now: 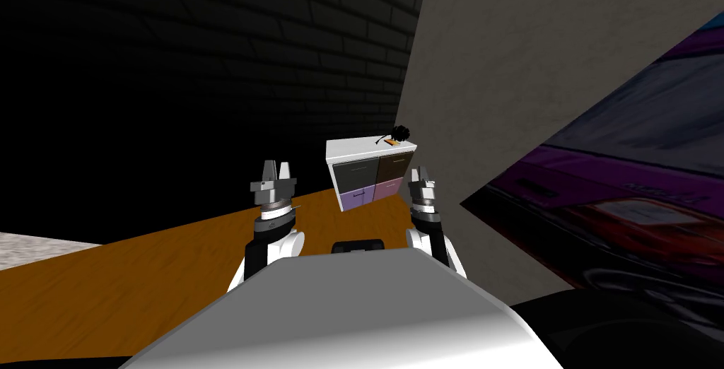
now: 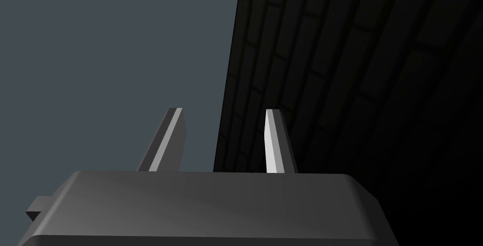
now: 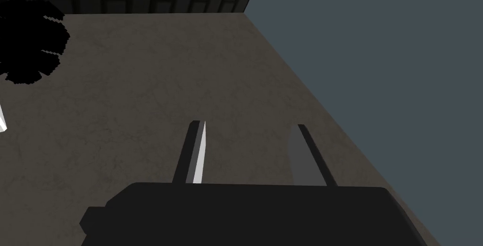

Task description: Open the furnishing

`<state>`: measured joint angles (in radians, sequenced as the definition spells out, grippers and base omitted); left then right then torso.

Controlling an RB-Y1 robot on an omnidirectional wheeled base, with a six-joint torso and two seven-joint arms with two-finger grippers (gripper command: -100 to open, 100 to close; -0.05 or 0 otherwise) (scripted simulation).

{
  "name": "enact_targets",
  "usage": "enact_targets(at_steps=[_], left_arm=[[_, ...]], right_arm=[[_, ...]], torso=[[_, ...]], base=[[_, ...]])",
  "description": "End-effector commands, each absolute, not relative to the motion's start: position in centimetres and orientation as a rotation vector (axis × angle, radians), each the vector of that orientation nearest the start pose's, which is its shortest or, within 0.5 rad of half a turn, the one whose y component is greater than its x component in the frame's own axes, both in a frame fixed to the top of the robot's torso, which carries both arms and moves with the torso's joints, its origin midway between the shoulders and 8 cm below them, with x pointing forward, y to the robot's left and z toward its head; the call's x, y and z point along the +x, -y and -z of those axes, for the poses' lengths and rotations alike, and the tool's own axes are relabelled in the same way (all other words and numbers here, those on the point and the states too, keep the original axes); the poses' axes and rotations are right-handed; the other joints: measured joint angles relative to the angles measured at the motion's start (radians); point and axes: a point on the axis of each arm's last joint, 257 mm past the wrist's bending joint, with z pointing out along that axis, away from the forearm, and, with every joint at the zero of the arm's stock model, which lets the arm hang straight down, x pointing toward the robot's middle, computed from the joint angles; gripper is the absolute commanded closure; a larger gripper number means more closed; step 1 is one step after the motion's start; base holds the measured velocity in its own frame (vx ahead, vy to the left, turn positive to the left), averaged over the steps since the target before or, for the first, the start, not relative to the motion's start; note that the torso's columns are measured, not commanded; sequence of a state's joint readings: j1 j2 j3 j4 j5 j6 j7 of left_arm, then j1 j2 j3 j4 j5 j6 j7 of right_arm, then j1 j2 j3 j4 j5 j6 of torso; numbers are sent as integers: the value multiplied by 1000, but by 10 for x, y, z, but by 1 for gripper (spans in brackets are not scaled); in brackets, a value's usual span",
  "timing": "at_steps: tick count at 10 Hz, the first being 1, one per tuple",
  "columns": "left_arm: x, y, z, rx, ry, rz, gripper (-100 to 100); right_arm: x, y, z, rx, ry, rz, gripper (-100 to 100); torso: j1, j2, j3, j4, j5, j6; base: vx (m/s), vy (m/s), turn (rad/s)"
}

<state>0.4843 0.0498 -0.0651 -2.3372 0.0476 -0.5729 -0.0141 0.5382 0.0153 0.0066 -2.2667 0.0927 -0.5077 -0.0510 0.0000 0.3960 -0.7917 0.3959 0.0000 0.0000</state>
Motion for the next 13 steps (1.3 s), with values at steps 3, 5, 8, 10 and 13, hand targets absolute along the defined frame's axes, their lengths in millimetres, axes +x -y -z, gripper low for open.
enact_targets(at_steps=[3,5,8,10,13], left_arm=[[321,-253,-66,-542,-527,1425,0],[321,-253,-65,-543,-527,1424,0],[321,-253,-65,-543,-527,1424,0],[321,-253,-65,-543,-527,1424,0],[321,-253,-65,-543,-527,1424,0]], right_arm=[[344,272,-7,663,-670,-1276,0],[346,265,-3,592,-742,-1233,-100],[349,259,4,483,-825,-1134,-100],[351,257,6,441,-850,-1084,-100],[353,254,12,360,-889,-986,-100]], torso=[[0,222,-443,221,0,0],[1,328,-660,328,0,0],[1,341,-685,341,0,0],[-1,342,-684,342,0,0],[0,342,-684,342,0,0]], base=[[0,0,0],[24,22,-14],[46,52,-23],[39,38,-14],[49,49,-25]])
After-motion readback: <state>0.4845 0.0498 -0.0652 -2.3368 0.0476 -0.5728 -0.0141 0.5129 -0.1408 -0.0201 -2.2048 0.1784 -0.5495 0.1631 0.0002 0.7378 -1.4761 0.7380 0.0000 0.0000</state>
